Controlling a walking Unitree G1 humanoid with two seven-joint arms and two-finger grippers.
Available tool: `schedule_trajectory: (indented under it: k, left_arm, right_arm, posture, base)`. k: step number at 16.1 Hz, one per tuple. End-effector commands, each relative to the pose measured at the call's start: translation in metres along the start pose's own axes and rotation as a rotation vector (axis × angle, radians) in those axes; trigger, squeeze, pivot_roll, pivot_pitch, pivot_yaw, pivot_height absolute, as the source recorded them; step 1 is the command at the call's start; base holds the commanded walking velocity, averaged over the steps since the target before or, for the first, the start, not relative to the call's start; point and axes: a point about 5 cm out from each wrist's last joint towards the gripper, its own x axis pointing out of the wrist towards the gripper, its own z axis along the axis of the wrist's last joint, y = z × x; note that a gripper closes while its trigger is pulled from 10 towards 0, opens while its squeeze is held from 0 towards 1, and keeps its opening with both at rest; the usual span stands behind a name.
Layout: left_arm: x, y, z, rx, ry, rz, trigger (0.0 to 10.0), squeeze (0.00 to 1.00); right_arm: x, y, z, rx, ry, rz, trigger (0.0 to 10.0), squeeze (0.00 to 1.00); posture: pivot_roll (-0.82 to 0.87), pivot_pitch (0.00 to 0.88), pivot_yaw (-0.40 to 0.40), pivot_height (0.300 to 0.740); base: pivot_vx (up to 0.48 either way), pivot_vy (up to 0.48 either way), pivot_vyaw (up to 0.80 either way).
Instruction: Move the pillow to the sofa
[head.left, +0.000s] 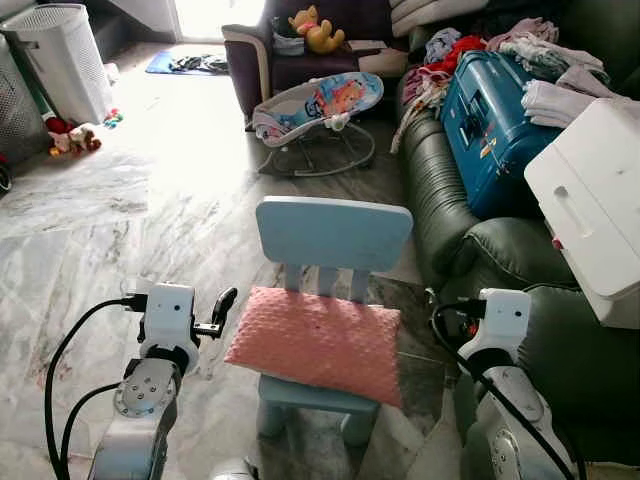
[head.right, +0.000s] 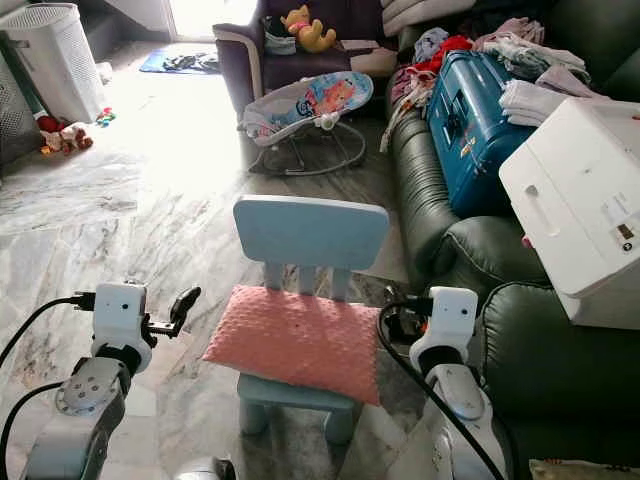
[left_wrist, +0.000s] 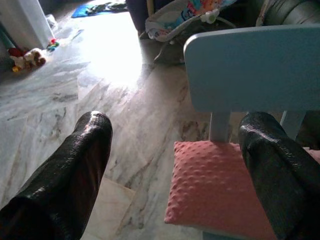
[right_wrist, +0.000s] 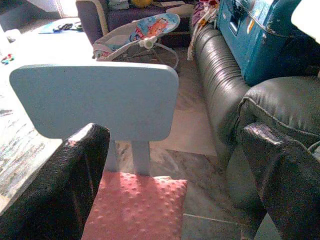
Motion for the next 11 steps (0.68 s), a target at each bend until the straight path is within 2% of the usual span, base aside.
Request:
schedule_trajectory:
  k: [1,11]
  left_arm:
    - [-0.0012,0.0018,-0.0021,0.001,0.017,0.005,10.0,0.0]
    - [-0.0006,0.0012,-0.0017,0.0,0.016,0.007,10.0,0.0]
  right_arm:
    - [-0.0013,0.0007,0.004,0.004,-0.007,0.011,10.0,0.0]
    - [-0.0001,0.0017,0.0039,0.003,-0.004,0.021,10.0,0.0]
  posture:
    - [-0.03,0.0,-0.04,0.74]
    - [-0.03,0.0,-0.045,0.627]
  base:
    - [0.0,0.0,0.0]
    - [0.0,0.0,0.0]
